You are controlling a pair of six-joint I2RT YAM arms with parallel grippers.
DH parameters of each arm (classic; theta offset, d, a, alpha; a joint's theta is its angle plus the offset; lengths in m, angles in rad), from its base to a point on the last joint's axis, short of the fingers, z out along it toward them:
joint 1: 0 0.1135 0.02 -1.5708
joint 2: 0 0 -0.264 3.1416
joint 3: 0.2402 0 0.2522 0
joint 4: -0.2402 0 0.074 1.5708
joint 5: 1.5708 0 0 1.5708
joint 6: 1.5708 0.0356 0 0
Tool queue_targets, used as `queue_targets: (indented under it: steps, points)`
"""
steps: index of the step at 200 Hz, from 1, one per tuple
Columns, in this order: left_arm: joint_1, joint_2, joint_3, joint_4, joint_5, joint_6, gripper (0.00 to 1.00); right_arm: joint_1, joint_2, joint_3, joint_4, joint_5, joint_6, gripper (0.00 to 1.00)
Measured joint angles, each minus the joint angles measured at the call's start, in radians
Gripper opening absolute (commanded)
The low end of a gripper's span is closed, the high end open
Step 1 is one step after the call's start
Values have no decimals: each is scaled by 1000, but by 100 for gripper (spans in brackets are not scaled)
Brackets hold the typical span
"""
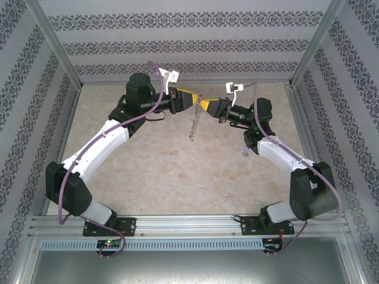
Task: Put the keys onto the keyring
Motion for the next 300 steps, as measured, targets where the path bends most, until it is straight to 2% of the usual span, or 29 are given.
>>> queue_targets:
  steps: [125,234,275,300]
  points:
    - [0,24,-142,327,32,-242,28,-13,12,11,46,22,35,0]
    - [-1,64,-142,437,47,-320,24,-13,20,11,70,22,55,0]
    - [-2,81,-142,450,50,-333,16,-13,30,11,77,22,60,0]
    - [-3,87,-142,457,51,-339,5,-13,31,11,79,23,63,0]
